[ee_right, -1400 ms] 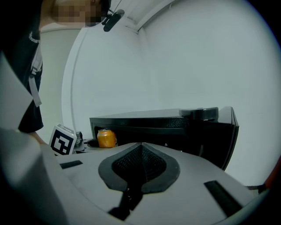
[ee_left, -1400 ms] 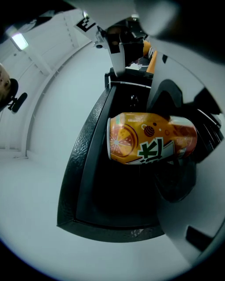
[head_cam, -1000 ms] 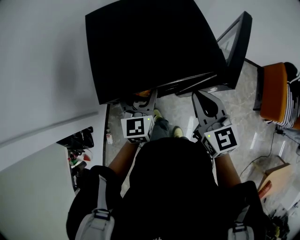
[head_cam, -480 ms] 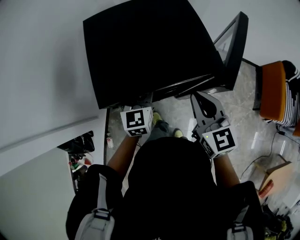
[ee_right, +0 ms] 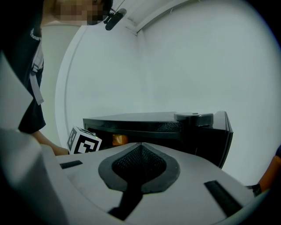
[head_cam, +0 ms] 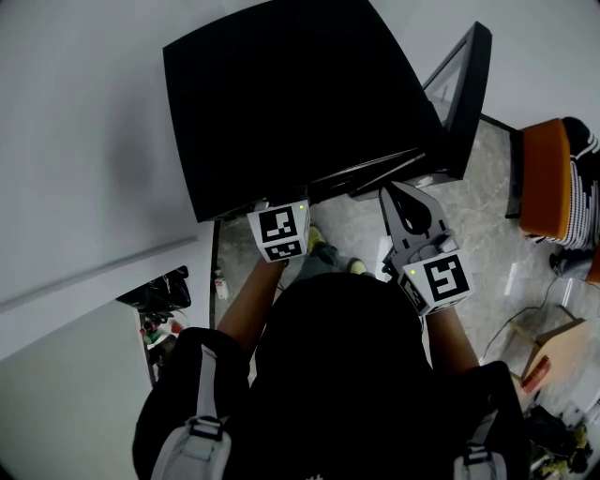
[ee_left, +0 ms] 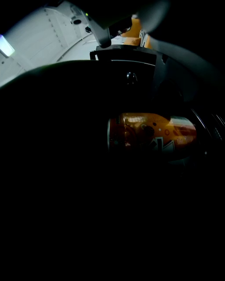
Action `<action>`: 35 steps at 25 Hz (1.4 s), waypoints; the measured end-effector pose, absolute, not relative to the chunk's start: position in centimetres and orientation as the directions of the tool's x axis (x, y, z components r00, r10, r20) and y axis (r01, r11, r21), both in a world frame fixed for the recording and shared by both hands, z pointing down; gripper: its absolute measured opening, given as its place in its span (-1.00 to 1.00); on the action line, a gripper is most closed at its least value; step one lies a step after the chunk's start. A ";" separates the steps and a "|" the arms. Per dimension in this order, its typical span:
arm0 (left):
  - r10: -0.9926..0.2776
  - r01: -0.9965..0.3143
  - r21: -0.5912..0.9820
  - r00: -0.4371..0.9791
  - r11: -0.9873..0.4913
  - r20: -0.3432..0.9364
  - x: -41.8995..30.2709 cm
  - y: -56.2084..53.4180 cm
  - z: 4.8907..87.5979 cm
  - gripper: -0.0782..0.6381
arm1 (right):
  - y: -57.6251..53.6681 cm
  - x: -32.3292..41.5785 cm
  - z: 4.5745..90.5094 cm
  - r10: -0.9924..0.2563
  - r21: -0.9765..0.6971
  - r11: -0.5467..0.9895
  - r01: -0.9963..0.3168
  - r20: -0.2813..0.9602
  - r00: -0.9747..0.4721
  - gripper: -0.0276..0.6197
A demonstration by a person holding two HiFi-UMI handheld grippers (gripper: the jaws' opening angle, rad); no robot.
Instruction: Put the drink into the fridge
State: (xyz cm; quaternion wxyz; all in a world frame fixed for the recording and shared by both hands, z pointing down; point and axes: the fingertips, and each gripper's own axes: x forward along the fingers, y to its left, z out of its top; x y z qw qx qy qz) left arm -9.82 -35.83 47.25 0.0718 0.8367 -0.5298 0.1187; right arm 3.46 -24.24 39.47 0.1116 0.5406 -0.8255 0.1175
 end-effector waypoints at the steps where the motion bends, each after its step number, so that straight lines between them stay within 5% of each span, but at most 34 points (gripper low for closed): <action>1: -0.870 -0.904 -0.012 0.408 -0.428 0.279 -9.8 -35.8 47.3 0.14 | -24.4 3.6 39.3 -0.870 -0.071 0.385 -0.920 0.304 -0.388 -0.88; 35: -0.895 -0.909 -0.149 0.336 -0.390 0.292 -9.6 -33.8 47.2 0.15 | -23.2 4.6 38.5 -0.879 -0.079 0.395 -0.915 0.255 -0.402 -0.88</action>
